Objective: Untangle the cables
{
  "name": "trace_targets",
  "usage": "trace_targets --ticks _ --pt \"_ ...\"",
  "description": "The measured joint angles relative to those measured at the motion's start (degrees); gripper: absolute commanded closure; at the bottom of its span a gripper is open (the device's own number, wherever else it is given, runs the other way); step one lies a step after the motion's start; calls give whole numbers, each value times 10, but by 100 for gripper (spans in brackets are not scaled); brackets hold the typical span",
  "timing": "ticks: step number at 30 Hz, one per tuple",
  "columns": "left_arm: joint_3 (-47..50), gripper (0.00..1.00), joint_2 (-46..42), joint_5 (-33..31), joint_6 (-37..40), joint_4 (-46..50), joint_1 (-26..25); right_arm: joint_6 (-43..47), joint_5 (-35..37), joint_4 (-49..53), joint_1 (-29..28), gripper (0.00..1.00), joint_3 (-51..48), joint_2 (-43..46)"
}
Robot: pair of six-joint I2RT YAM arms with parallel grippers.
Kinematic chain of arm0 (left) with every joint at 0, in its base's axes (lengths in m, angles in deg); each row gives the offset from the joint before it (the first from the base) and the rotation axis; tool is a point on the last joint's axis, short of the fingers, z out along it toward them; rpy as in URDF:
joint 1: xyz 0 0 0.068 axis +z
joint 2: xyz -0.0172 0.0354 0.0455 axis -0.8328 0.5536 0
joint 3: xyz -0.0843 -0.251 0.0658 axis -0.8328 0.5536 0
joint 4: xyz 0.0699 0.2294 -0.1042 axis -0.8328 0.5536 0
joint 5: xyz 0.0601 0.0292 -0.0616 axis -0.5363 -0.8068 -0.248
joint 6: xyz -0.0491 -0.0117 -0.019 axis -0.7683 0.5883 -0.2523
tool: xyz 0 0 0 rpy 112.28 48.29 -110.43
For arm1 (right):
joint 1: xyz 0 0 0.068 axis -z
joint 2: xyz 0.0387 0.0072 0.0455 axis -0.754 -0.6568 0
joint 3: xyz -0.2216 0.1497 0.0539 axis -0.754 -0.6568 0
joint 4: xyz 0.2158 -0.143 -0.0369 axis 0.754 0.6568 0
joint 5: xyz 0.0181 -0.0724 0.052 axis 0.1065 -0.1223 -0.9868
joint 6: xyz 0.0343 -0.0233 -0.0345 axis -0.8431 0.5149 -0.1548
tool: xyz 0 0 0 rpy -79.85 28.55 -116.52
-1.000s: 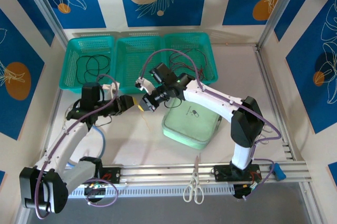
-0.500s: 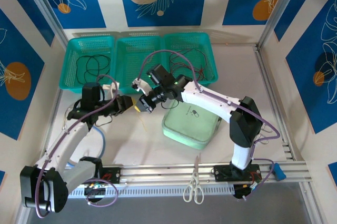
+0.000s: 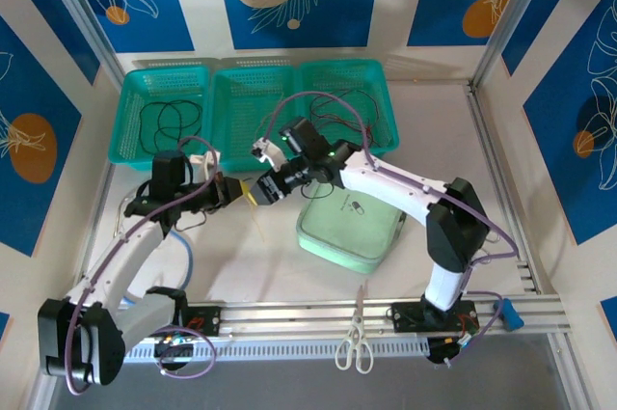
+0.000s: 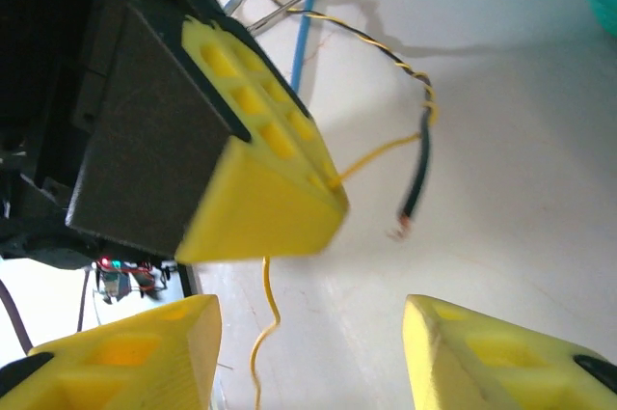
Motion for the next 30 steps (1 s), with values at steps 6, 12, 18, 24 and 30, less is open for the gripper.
trace_targets --ticks 6,12,18,24,30 --pt "-27 100 22 0 20 22 0 -45 -3 -34 31 51 -7 15" --pt "-33 100 23 0 28 27 0 -69 -20 -44 32 52 -1 8" --pt "-33 100 23 0 29 29 0 -92 -42 -60 31 59 23 -26" --pt "-33 100 22 0 30 32 0 -104 -52 -61 28 69 33 -46" --pt "-33 100 21 0 30 35 0 -105 -59 -61 26 71 35 -58"
